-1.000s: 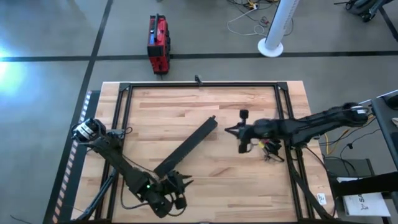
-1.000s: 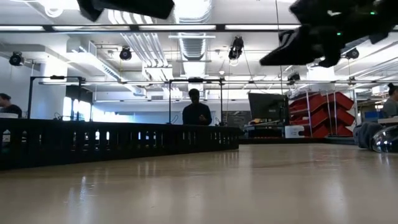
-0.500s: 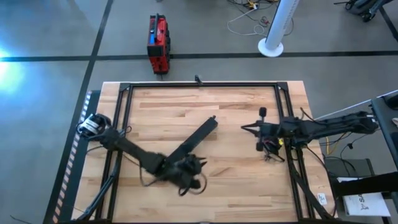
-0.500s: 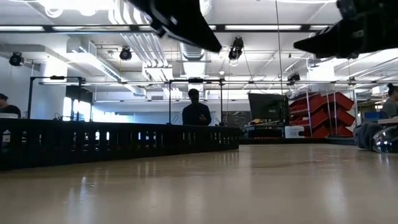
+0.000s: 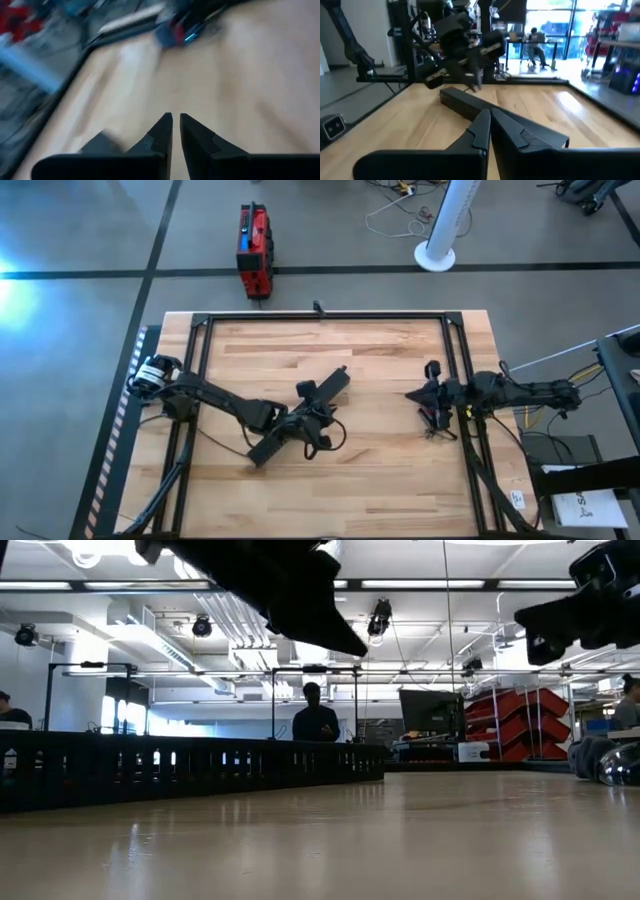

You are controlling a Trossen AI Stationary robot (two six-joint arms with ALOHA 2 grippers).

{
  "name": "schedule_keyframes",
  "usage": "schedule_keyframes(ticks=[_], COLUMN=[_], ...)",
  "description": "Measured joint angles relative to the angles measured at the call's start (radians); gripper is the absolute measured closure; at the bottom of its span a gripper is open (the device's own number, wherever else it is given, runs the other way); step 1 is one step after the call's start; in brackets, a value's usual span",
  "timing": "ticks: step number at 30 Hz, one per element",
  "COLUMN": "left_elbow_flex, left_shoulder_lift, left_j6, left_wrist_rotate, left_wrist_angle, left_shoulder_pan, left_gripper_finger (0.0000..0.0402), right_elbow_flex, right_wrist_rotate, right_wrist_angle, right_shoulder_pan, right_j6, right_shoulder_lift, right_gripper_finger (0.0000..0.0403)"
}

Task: Ziptie cables
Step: Return to Home Position

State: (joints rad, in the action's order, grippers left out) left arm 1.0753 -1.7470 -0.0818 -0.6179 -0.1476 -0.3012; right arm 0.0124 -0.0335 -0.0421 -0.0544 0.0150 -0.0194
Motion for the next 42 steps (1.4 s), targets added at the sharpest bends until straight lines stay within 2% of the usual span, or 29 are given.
schedule_keyframes(ticks=[2, 4, 9, 12, 16, 18, 24, 31, 37, 42], left_elbow_flex=[-0.059, -0.114, -0.238, -0.341, -0.493, -0.569, -0.758, -0.890, -0.969, -1.044], left_shoulder_lift=[0.000, 0.006, 0.115, 0.251, 0.473, 0.585, 0.918, 1.256, 1.463, 1.575], left_j6=[-0.041, -0.068, -0.070, -0.068, -0.075, -0.066, -0.055, 0.036, 0.127, 0.148], left_wrist_rotate=[0.070, 0.084, 0.082, 0.118, 0.295, 0.340, 0.351, 0.348, 0.349, 0.348], left_wrist_angle=[-0.133, -0.213, -0.268, -0.253, -0.268, -0.281, -0.273, -0.219, -0.062, -0.037], left_shoulder_pan=[0.002, 0.003, 0.004, 0.002, 0.021, 0.044, 0.075, 0.088, 0.087, 0.087], left_gripper_finger=[0.0381, 0.0381, 0.0381, 0.0381, 0.0381, 0.0381, 0.0381, 0.0381, 0.0381, 0.0381], right_elbow_flex=[0.000, 0.000, 0.000, 0.000, -0.001, -0.001, -0.001, -0.001, -0.001, -0.001], right_wrist_rotate=[0.007, 0.007, 0.007, 0.007, 0.007, 0.008, 0.007, 0.009, 0.009, 0.009], right_wrist_angle=[0.015, 0.022, 0.018, 0.012, 0.015, 0.024, 0.025, 0.027, 0.027, 0.027], right_shoulder_pan=[0.000, 0.000, 0.000, 0.000, 0.000, 0.000, 0.000, 0.000, 0.000, 0.000], right_j6=[0.011, 0.011, 0.011, 0.011, 0.011, 0.010, 0.010, 0.011, 0.011, 0.011], right_shoulder_lift=[-0.031, -0.043, -0.080, -0.097, -0.110, -0.113, -0.134, -0.147, -0.148, -0.148], right_gripper_finger=[0.0403, 0.0403, 0.0403, 0.0403, 0.0403, 0.0403, 0.0403, 0.0403, 0.0403, 0.0403])
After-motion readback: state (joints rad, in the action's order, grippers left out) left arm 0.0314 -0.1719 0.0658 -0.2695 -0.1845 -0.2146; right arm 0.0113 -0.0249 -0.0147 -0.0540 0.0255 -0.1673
